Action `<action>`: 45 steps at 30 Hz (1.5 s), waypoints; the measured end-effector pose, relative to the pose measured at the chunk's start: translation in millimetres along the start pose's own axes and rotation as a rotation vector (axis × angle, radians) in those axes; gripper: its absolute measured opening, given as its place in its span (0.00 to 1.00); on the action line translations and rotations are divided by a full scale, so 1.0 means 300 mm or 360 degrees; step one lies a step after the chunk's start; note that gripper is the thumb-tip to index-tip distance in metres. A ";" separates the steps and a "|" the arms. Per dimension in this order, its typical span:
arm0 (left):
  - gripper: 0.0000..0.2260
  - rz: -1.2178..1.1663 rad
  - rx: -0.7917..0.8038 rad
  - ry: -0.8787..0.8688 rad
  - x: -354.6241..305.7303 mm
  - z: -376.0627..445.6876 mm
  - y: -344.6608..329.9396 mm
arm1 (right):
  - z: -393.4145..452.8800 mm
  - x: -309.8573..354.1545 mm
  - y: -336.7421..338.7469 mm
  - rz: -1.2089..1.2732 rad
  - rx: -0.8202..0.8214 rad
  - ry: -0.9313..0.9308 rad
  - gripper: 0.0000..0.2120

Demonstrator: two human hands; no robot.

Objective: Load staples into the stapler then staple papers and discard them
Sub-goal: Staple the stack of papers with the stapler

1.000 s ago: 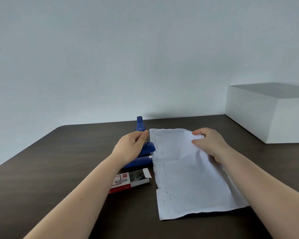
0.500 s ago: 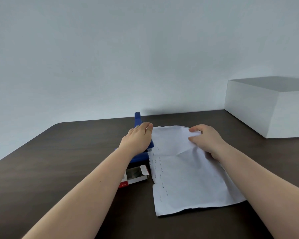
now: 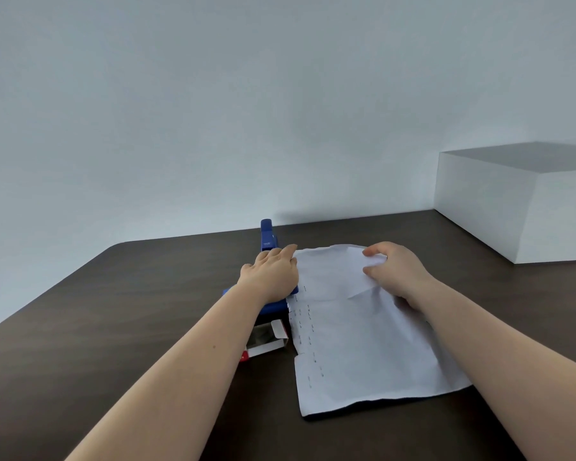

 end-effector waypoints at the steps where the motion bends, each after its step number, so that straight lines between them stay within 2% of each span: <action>1: 0.22 -0.0009 0.0012 -0.0008 -0.003 0.005 -0.001 | 0.001 -0.002 0.000 -0.0008 0.0001 0.0002 0.18; 5: 0.26 -0.0020 0.0097 -0.0013 -0.011 0.007 -0.001 | 0.003 -0.001 -0.003 -0.0066 -0.0003 0.0029 0.18; 8: 0.22 0.0068 0.0138 -0.0052 -0.006 0.006 -0.006 | 0.003 0.001 -0.007 -0.0134 0.0005 0.0050 0.18; 12: 0.27 0.0259 0.0103 -0.0097 -0.004 -0.003 -0.016 | 0.002 0.002 -0.010 -0.0193 -0.0010 0.0073 0.19; 17: 0.24 0.0414 0.0132 -0.0075 -0.006 0.008 -0.019 | 0.003 0.011 -0.013 -0.0258 -0.0013 0.0097 0.18; 24: 0.25 0.0290 0.0281 -0.0134 -0.019 0.030 -0.026 | 0.005 0.012 -0.015 -0.0297 -0.0034 0.0089 0.17; 30: 0.24 0.0181 0.0251 -0.0095 -0.007 0.014 -0.015 | 0.002 0.019 -0.019 -0.0366 -0.0046 0.0121 0.17; 35: 0.25 0.0413 0.0128 -0.0118 -0.016 -0.003 -0.011 | 0.013 0.017 -0.022 -0.0380 -0.0062 0.0135 0.17; 40: 0.24 0.0618 0.0191 -0.0129 -0.026 0.007 -0.026 | 0.017 0.009 -0.024 -0.0388 -0.0068 0.0131 0.17; 45: 0.23 0.0509 0.0264 -0.0090 -0.027 0.014 -0.026 | 0.011 0.008 -0.016 -0.0402 -0.0053 0.0150 0.18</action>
Point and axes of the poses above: each hand's wrist, its own z-axis towards the middle knuckle, its own y-axis out of the back of the hand, x = y × z, the point moved 4 cm from there along z, towards the middle knuckle, and after that the axes turned 12 degrees about -y, right-handed, at the moved point
